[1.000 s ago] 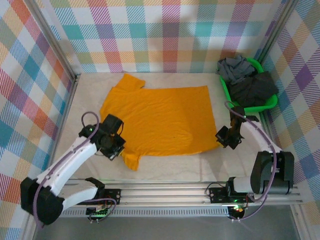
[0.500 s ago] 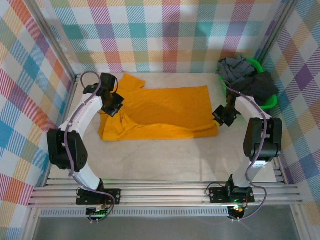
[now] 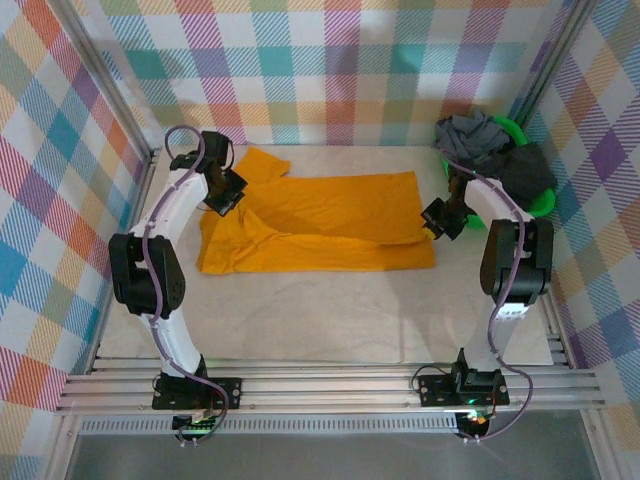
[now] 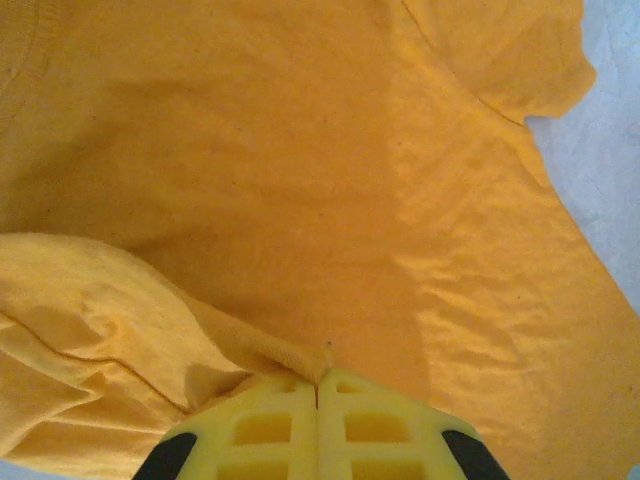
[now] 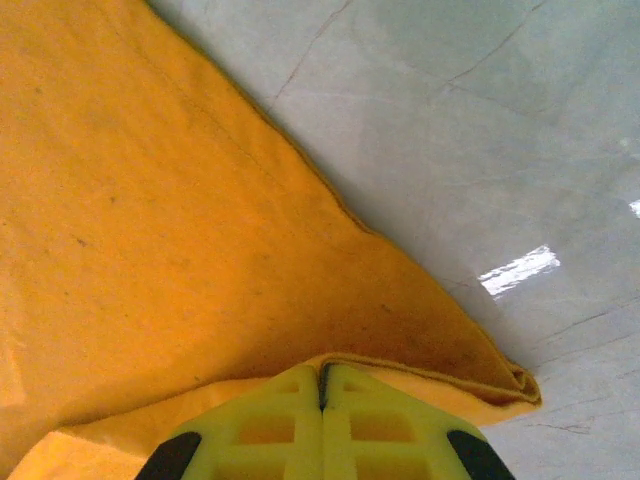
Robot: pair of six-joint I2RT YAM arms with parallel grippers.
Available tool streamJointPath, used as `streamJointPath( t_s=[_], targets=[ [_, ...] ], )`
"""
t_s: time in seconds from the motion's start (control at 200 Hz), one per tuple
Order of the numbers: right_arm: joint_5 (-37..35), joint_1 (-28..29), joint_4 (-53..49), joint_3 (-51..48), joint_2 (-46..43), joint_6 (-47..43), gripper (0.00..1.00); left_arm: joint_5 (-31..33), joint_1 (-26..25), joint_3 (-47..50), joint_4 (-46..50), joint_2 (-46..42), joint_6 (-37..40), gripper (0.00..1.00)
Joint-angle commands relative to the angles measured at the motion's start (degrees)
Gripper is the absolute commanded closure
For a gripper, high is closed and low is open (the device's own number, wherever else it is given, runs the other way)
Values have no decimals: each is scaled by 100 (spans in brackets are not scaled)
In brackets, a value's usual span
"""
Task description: Fold and stack the t-shirts
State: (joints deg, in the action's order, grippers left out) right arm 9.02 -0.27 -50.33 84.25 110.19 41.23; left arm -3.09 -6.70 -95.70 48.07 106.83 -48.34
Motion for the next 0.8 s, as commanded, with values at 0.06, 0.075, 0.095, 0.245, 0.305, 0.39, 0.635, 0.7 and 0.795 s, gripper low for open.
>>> streamJointPath(
  t_s=[0.06,0.075,0.095,0.245,0.305,0.39,0.635,0.7,0.795],
  targets=[
    [4,1,-104,323,241,51,100,88,107,-177,172,127,154,100],
    [-4,1,-108,340,246,45,100,96,110,-181,168,128,155,100],
    [-13,-2,-117,361,260,43,100,98,122,-186,174,138,157,100],
    [-78,-1,-160,468,366,26,100,90,155,-268,173,270,193,100],
    [-84,1,-152,505,418,25,100,90,160,-313,174,332,215,100],
    [-131,1,-188,544,476,25,100,71,169,-382,159,419,235,100],
    [-407,26,-92,567,294,-74,62,142,238,-954,589,788,503,66],
    [-501,73,-108,592,74,-254,54,258,280,-878,696,627,577,50],
    [-510,104,-187,438,-238,-504,43,366,406,-371,849,175,593,42]
  ],
)
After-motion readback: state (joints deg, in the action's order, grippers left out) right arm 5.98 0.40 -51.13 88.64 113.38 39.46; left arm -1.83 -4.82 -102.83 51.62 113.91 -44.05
